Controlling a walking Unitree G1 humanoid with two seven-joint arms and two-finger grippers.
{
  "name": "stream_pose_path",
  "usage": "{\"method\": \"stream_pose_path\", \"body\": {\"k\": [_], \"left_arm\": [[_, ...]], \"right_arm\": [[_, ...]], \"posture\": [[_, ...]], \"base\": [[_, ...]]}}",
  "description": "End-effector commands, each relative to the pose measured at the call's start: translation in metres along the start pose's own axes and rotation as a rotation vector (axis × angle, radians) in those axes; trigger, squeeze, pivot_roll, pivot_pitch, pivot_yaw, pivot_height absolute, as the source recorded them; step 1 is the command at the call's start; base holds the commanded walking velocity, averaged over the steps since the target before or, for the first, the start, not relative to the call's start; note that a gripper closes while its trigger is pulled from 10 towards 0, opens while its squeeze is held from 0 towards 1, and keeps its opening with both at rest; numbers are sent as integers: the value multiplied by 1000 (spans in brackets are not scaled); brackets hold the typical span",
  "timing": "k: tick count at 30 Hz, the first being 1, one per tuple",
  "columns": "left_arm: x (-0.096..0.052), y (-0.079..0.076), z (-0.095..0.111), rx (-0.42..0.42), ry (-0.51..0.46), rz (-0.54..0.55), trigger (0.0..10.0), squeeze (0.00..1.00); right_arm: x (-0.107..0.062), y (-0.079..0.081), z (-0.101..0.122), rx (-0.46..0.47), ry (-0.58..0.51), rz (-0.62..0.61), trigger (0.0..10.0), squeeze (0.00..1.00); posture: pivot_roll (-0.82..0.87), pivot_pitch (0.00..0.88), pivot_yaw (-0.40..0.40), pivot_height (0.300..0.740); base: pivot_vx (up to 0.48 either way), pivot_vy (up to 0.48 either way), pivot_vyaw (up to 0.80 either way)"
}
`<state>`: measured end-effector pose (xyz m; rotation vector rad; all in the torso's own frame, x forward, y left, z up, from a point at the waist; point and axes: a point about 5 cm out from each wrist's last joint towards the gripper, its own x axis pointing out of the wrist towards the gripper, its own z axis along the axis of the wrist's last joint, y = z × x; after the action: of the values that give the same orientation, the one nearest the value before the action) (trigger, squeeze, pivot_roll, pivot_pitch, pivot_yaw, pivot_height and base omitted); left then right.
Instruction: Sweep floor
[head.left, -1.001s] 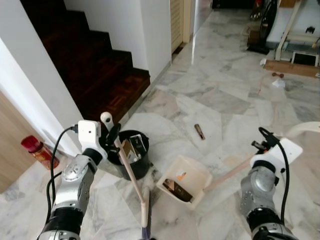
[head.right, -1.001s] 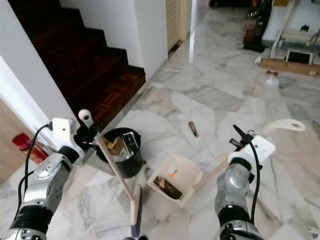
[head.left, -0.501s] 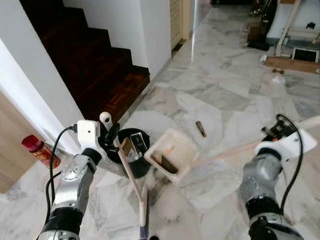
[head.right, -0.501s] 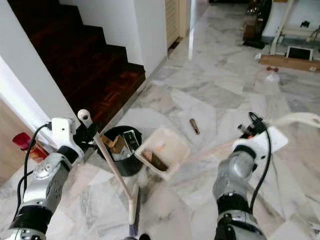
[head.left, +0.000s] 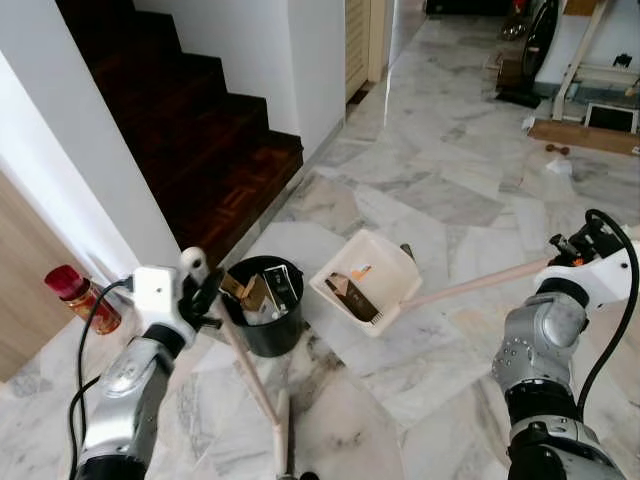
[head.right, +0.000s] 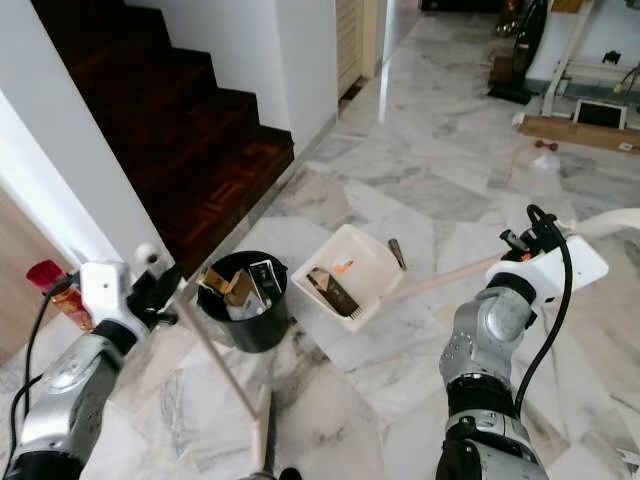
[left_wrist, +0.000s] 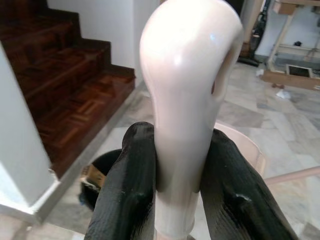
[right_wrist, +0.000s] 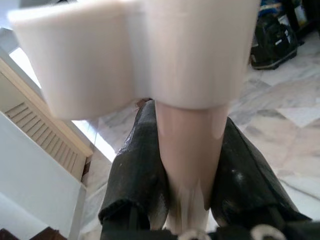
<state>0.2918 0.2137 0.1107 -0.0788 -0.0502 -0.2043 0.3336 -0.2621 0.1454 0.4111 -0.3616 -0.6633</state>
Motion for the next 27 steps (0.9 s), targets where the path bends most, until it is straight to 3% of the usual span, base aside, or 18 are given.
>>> {"method": "stream_pose_path", "body": {"k": [1,8,23,27], "left_arm": [[-1,7,16,22,-58,28,10000,0],[7,3,26,25,-91,38,10000,0],[16,3,45,55,-136,58,10000,0],[19,0,50,64,-144,62,10000,0]], "right_arm": [[5,21,14,55,-58,54,10000,0],[3,29,11,70,-37,85,10000,0],[-4,33,4,102,-1,105,10000,0],[-5,35,4,102,5,115,10000,0]], "posture": [[111,20,85,740],[110,18,87,740],[111,32,103,740],[112,33,102,740]], "base": [[0,277,0],[0,198,612],[0,0,0],[277,0,109]]}}
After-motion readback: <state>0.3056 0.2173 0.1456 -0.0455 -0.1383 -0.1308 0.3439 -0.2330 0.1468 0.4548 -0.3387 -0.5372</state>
